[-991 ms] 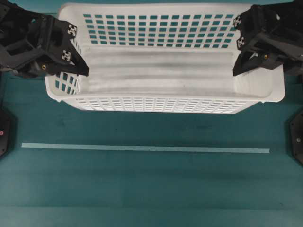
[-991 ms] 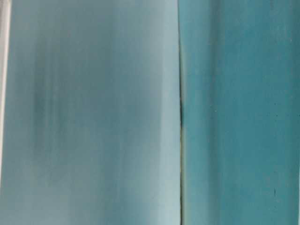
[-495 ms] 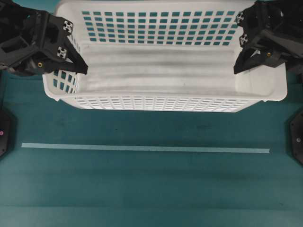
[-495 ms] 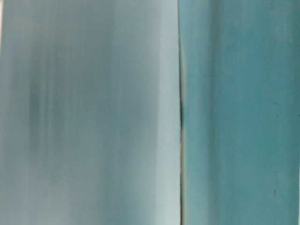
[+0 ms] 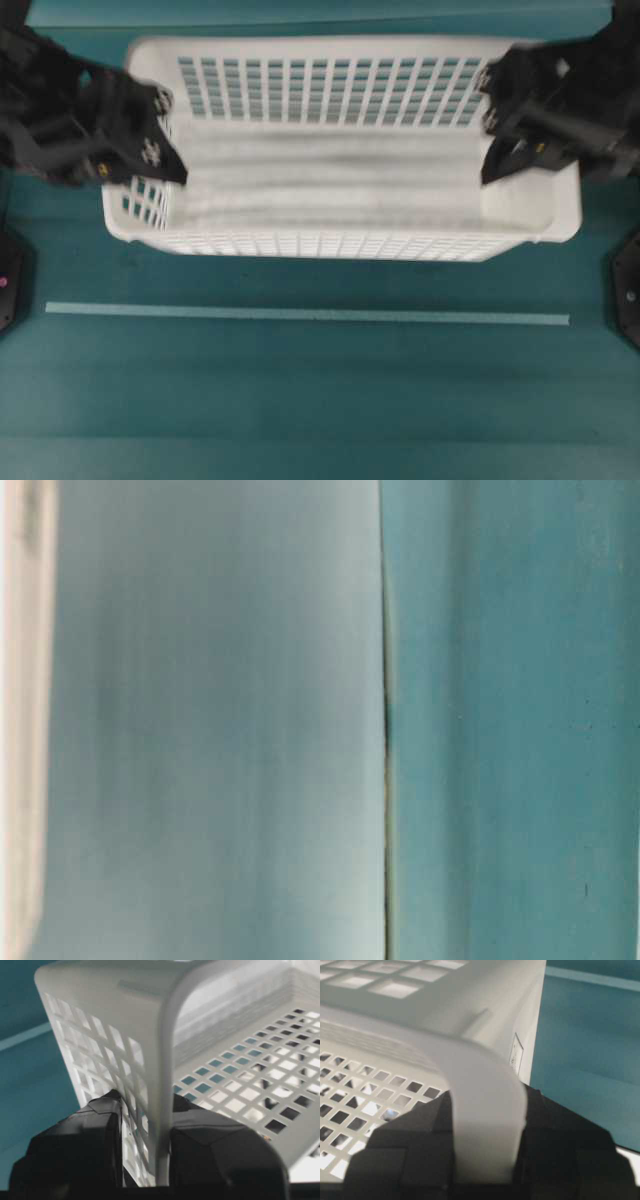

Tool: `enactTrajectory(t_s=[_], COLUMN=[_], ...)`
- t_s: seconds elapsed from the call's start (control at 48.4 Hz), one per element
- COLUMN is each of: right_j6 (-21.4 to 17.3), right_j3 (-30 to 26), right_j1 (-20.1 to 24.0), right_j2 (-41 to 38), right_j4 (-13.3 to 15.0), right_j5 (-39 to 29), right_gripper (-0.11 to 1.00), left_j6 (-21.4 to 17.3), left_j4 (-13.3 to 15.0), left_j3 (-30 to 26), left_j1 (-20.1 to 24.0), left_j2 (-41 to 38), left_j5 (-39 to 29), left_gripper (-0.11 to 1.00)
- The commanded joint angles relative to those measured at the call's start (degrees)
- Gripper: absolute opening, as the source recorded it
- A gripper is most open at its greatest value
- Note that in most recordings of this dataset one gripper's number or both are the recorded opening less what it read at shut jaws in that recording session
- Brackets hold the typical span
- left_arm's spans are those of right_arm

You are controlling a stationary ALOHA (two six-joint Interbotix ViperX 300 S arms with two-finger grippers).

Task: Lift the white basket with both hands.
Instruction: 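Lower the held basket back down onto the table with both grippers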

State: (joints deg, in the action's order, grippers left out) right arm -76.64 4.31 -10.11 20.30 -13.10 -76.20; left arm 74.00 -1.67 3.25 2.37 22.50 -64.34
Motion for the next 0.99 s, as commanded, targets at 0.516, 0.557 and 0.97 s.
enactTrajectory(t_s=[0.516, 0.557, 0.97], right_j6=[5.62, 5.71, 8.61], right_j3=[18.54, 19.25, 24.35], right_j1=[1.93, 1.93, 1.32], right_j2=[-3.16, -3.52, -9.05], right_j4=[-0.79, -0.79, 0.09], right_j5=[17.23, 18.46, 24.52], right_gripper=[0.17, 0.17, 0.17], left_j6=[-1.41, -1.14, 0.88], left_j4=[-0.26, -0.18, -0.18], left_j3=[16.7, 17.23, 25.58], left_j1=[1.85, 1.93, 1.49], left_j2=[-1.58, -1.67, -6.42], left_j5=[12.83, 13.1, 20.48], left_gripper=[0.12, 0.12, 0.12])
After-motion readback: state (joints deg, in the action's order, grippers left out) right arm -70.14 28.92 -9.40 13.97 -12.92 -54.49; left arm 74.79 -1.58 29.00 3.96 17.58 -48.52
